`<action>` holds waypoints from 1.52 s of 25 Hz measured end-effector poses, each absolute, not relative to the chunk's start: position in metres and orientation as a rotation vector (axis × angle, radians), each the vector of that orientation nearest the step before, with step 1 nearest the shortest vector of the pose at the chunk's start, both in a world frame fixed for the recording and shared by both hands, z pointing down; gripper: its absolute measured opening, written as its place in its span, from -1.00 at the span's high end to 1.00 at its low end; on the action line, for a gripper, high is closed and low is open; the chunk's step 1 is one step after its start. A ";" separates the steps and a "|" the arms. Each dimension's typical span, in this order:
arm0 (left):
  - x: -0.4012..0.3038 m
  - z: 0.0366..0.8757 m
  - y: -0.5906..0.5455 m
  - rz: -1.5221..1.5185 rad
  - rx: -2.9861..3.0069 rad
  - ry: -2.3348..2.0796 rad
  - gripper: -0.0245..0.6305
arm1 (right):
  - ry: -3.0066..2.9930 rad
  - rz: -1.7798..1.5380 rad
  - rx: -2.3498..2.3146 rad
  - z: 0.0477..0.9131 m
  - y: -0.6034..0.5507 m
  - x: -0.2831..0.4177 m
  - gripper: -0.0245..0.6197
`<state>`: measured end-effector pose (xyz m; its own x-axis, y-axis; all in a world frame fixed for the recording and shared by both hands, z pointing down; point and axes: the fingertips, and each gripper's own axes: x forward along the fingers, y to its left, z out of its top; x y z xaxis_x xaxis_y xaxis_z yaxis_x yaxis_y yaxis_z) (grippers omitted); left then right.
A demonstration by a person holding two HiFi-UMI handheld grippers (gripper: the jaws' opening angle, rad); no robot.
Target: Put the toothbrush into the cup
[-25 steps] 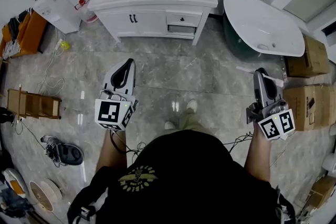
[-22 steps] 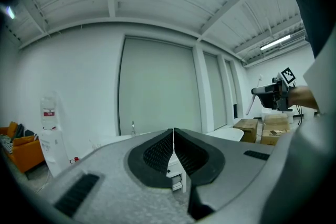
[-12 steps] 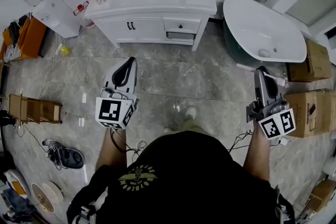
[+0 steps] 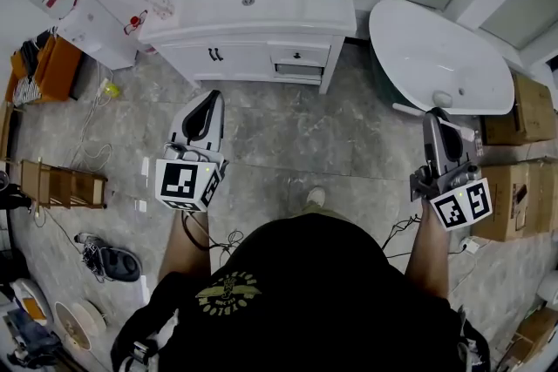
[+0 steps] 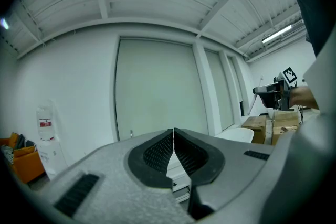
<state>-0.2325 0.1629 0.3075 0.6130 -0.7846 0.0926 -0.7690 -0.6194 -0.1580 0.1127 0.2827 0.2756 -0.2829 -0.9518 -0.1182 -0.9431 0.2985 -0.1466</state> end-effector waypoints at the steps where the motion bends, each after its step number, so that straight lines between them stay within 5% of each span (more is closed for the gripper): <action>1: -0.226 0.306 0.159 -0.232 -2.722 1.319 0.88 | 2.380 -0.066 -1.751 0.275 0.278 0.119 0.76; 12: -0.174 0.282 0.146 -0.211 -2.650 1.372 0.88 | 2.385 -0.061 -1.682 0.274 0.245 0.186 0.76; 38: -0.161 0.316 0.107 -0.221 -2.739 1.323 0.88 | 2.406 -0.021 -1.736 0.282 0.215 0.181 0.76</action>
<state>-0.1615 0.1071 0.3160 0.6140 -0.7842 0.0898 -0.7709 -0.6202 -0.1450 0.1814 0.2152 0.2820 -0.3053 -0.9429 -0.1330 -0.9405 0.3204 -0.1130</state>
